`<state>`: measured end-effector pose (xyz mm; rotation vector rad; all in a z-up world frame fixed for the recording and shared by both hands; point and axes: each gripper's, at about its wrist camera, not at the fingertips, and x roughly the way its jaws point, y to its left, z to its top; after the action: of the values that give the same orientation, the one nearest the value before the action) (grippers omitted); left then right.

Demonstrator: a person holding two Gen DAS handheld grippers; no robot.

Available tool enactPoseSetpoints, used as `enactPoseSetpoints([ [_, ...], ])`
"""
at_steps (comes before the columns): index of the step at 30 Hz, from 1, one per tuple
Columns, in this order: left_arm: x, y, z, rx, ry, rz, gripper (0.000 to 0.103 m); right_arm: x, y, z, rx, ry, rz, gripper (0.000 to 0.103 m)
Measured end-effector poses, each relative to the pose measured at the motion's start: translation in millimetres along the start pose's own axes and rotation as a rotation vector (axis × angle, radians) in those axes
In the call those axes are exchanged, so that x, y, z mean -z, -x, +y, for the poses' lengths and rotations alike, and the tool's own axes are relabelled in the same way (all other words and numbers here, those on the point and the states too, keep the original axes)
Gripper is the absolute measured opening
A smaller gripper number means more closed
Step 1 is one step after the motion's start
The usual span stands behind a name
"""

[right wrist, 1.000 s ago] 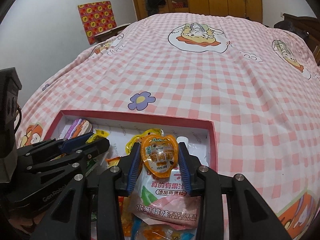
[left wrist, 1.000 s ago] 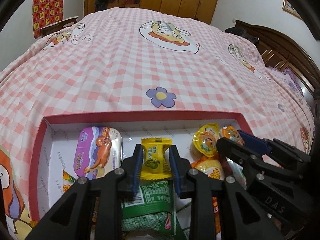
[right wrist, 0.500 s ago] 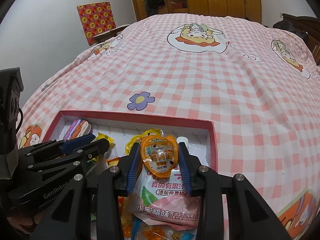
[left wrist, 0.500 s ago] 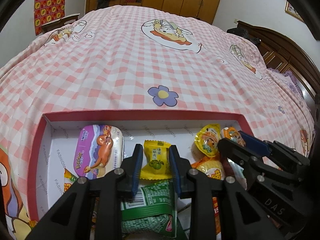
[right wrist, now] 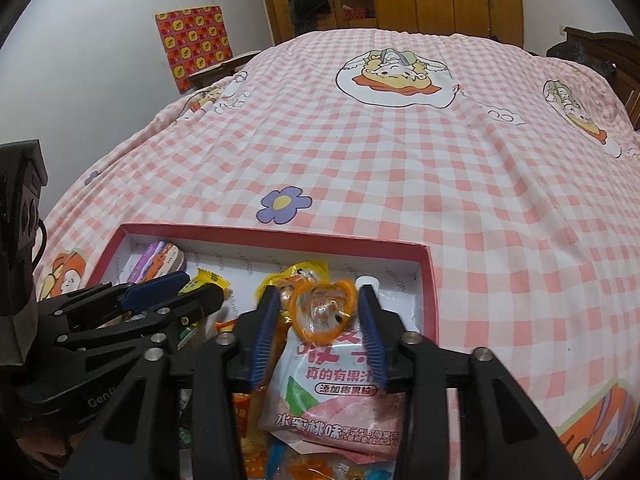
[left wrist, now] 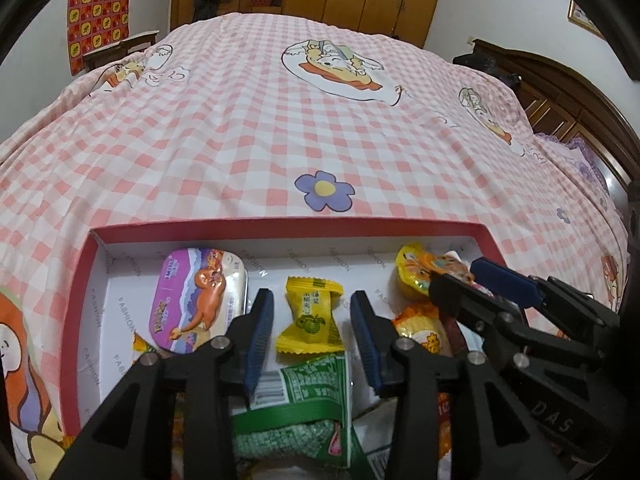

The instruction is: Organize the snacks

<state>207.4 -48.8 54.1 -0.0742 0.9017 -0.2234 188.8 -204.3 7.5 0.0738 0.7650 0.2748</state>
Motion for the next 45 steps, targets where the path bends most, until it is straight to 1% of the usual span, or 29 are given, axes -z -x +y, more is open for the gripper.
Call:
enactPoseSetpoints([
  [4,2.0,11.1,-1.5,0.019,0.000,-0.004,0.049,3.3,8.8,0.7,-0.008,-0.011,-0.022,0.051],
  [6,3.2,18.4,-3.4,0.009,-0.007,-0.012,0.051,4.9,14.6,2.0,-0.012,-0.011,-0.031,0.051],
  [9,6.7,33.0,-5.5,-0.008,-0.015,-0.044,0.059,7.4,25.0,5.0,-0.018,-0.010,-0.046,0.051],
  [11,9.5,41.4,-5.4,-0.023,-0.014,-0.061,0.070,9.1,33.4,7.6,-0.024,-0.008,-0.057,0.052],
  [12,11.9,47.5,-4.2,-0.036,-0.010,-0.074,0.073,10.1,37.8,8.9,-0.025,-0.007,-0.063,0.052],
  [14,16.2,55.8,-1.6,-0.060,-0.004,-0.087,0.084,12.5,46.0,11.3,-0.027,-0.004,-0.072,0.056],
  [16,22.0,66.1,1.5,-0.085,0.001,-0.095,0.091,16.1,54.8,13.8,-0.036,-0.006,-0.081,0.067],
  [17,24.5,69.4,1.9,-0.090,0.000,-0.098,0.093,18.0,58.5,14.7,-0.040,-0.008,-0.086,0.069],
  [22,40.9,90.5,1.5,-0.141,-0.019,-0.117,0.096,31.2,76.3,25.0,-0.072,-0.007,-0.097,0.079],
  [25,52.0,99.5,2.0,-0.167,-0.014,-0.110,0.097,41.2,85.1,32.8,-0.081,0.002,-0.098,0.079],
  [29,69.8,107.3,6.6,-0.151,0.011,-0.076,0.097,55.0,96.9,41.3,-0.090,0.006,-0.107,0.079],
  [32,81.7,111.5,9.4,-0.165,0.012,-0.069,0.097,64.4,102.9,44.6,-0.099,-0.003,-0.106,0.079],
  [39,107.7,116.9,16.1,-0.204,0.024,-0.070,0.097,89.7,107.3,47.6,-0.060,-0.005,-0.087,0.079],
  [45,120.0,103.4,13.4,-0.215,-0.001,-0.039,0.097,111.8,92.7,45.3,-0.017,-0.024,-0.038,0.079],
])
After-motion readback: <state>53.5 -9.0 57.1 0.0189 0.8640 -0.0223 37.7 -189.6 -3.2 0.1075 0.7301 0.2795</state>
